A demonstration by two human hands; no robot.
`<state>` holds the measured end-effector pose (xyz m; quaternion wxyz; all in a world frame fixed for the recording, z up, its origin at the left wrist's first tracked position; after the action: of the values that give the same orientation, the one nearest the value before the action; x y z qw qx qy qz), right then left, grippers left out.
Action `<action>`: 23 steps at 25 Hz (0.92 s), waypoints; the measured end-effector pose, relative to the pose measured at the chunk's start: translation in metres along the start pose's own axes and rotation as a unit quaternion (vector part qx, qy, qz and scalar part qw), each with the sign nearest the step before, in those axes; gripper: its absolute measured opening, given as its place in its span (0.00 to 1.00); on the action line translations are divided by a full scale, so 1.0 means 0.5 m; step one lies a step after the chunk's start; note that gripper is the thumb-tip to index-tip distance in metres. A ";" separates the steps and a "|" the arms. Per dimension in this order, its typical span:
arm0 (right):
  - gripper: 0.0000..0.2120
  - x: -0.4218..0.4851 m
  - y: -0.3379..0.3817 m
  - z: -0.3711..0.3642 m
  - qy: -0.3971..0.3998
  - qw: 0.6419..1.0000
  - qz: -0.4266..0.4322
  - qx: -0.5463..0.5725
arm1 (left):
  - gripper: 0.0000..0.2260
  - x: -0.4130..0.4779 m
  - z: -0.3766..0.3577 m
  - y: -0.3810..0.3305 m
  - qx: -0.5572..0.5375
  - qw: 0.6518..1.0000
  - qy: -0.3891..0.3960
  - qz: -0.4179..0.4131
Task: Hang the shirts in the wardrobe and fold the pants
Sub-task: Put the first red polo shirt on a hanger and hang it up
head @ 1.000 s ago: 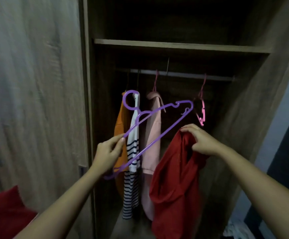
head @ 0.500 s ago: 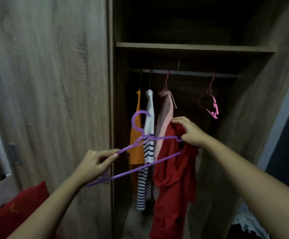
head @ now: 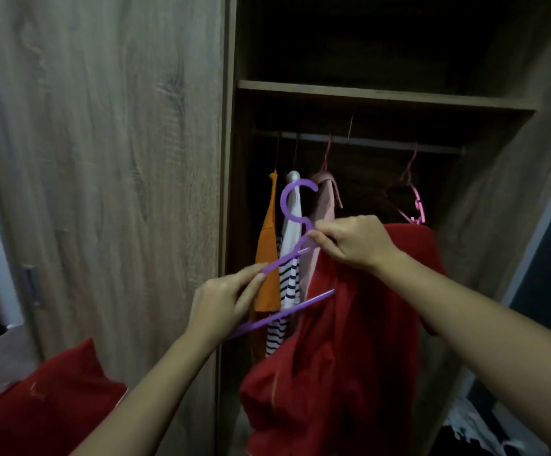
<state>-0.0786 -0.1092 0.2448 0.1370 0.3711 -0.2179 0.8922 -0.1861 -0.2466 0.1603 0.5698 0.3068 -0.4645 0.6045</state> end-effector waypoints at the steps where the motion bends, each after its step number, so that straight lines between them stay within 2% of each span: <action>1: 0.20 0.004 0.001 0.005 -0.005 1.000 -0.002 -0.003 | 0.17 -0.001 0.009 -0.012 0.087 0.995 -0.032 -0.021; 2: 0.20 0.008 0.000 0.012 -0.014 1.000 -0.003 -0.005 | 0.16 -0.013 0.016 -0.032 0.126 0.989 -0.067 -0.035; 4: 0.20 0.011 -0.008 0.032 -0.040 0.999 -0.015 -0.001 | 0.13 -0.073 -0.010 -0.089 0.087 0.990 -0.092 -0.068; 5: 0.20 0.012 -0.013 0.042 -0.045 0.999 -0.027 0.007 | 0.13 -0.111 -0.050 -0.113 0.056 0.994 -0.054 -0.071; 7: 0.23 0.014 -0.022 0.055 -0.041 0.998 -0.053 0.018 | 0.13 -0.182 -0.158 -0.122 0.069 0.993 0.089 -0.024; 8: 0.24 0.012 -0.023 0.061 -0.035 0.998 -0.058 0.016 | 0.15 -0.212 -0.211 -0.102 0.097 0.981 0.165 0.028; 10: 0.25 0.002 -0.032 0.075 -0.038 0.998 -0.056 0.010 | 0.20 -0.247 -0.269 -0.031 0.096 0.937 0.281 0.186; 11: 0.25 -0.006 -0.041 0.082 -0.040 0.997 -0.059 0.012 | 0.22 -0.253 -0.269 0.001 0.064 0.916 0.291 0.267; 12: 0.25 -0.016 -0.053 0.089 -0.039 0.997 -0.066 0.022 | 0.24 -0.253 -0.265 0.024 0.009 0.908 0.267 0.321; 13: 0.25 -0.027 -0.068 0.094 -0.036 0.996 -0.075 0.033 | 0.25 -0.246 -0.260 0.038 -0.063 0.907 0.231 0.346; 15: 0.23 -0.057 -0.091 0.099 -0.033 0.996 -0.080 0.034 | 0.29 -0.229 -0.235 0.072 -0.153 0.902 0.196 0.352; 17: 0.25 -0.092 -0.109 0.092 -0.024 0.996 -0.080 0.008 | 0.33 -0.200 -0.208 0.095 -0.202 0.889 0.215 0.351; 20: 0.31 -0.144 -0.141 0.061 0.017 0.995 -0.100 -0.011 | 0.25 -0.141 -0.157 0.125 -0.171 0.887 0.260 0.341; 23: 0.32 -0.161 -0.148 0.048 0.026 0.990 -0.127 -0.059 | 0.19 -0.085 -0.129 0.124 -0.121 0.880 0.294 0.354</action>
<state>0.0214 -0.0634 0.2232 0.2766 0.3642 -0.2171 0.8624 -0.2294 -0.2000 0.0842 0.4610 -0.1412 -0.4232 0.7671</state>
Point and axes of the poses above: each hand's wrist, its own x-axis towards the middle knuckle, its own z-axis out of the back of the hand, y = z × x, the point moved 10 cm from there along x, towards the middle knuckle, and after that the axes turned 7 degrees about -z, right-handed, at the moved point
